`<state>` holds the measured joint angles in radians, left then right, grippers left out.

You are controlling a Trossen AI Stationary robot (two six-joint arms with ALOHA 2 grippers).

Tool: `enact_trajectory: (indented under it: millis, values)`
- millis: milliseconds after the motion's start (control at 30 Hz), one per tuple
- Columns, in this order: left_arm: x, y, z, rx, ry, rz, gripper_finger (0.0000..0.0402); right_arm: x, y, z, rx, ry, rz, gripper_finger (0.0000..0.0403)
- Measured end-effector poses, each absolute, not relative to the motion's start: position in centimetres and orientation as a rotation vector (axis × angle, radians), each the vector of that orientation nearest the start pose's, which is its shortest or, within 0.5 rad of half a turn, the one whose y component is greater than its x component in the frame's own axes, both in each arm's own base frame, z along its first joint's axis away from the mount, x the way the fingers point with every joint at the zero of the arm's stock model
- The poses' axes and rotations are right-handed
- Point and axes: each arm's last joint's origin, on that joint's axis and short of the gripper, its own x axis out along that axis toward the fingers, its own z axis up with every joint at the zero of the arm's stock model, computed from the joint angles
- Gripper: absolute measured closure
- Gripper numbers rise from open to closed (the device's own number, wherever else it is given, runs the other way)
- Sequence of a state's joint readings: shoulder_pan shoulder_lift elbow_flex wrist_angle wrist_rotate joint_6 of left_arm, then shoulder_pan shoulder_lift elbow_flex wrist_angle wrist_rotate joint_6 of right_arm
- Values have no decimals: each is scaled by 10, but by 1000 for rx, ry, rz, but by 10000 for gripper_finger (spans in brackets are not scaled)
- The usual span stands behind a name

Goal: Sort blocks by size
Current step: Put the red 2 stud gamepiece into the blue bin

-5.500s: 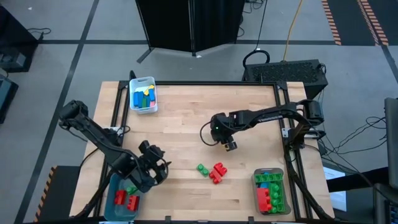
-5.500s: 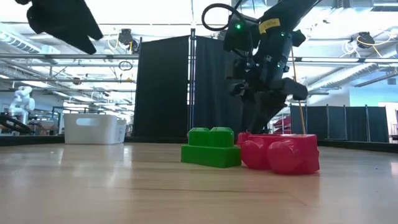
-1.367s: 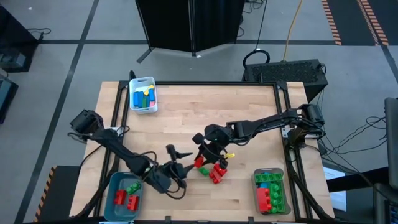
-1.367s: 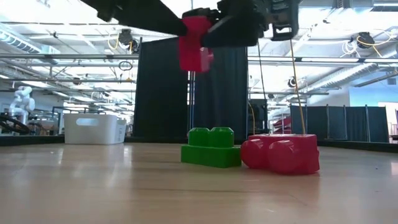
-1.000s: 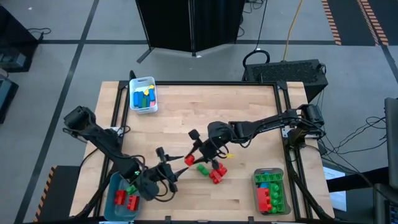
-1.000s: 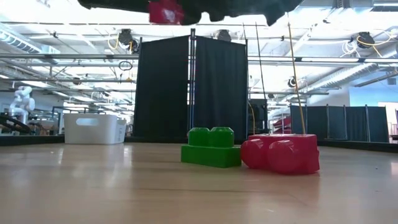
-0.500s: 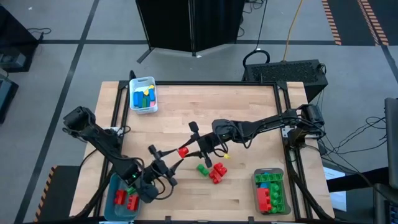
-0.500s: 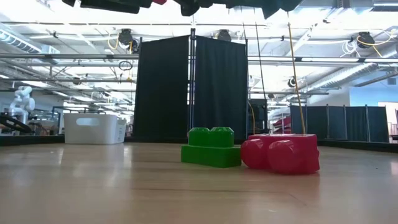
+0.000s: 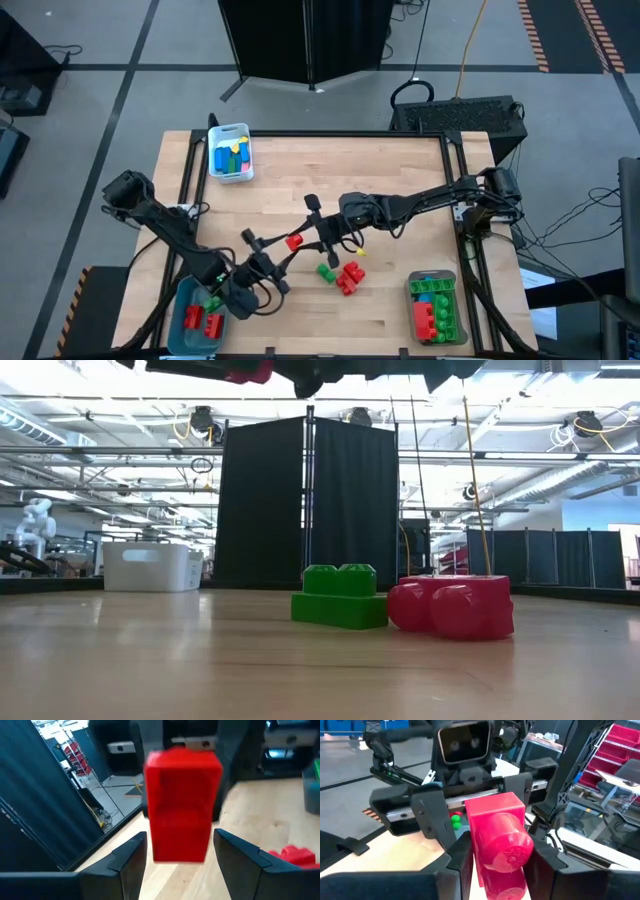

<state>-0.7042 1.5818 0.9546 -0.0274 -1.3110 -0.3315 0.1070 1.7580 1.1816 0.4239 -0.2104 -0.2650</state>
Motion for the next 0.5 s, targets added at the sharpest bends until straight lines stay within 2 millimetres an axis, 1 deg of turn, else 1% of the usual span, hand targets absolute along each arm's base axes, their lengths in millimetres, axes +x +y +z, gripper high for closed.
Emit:
enact_trajectory:
  millis: [233, 300, 367, 500]
  values:
    - [267, -178, 230, 234, 250, 627, 187, 398, 54, 263, -257, 124, 347, 284]
    - [268, -177, 230, 230, 251, 627, 194, 398, 54, 264, -260, 119, 346, 284]
    - [268, -177, 230, 228, 251, 620, 214, 398, 54, 264, -253, 118, 347, 284]
    - [267, -179, 229, 223, 255, 604, 281, 398, 54, 263, -239, 133, 353, 284]
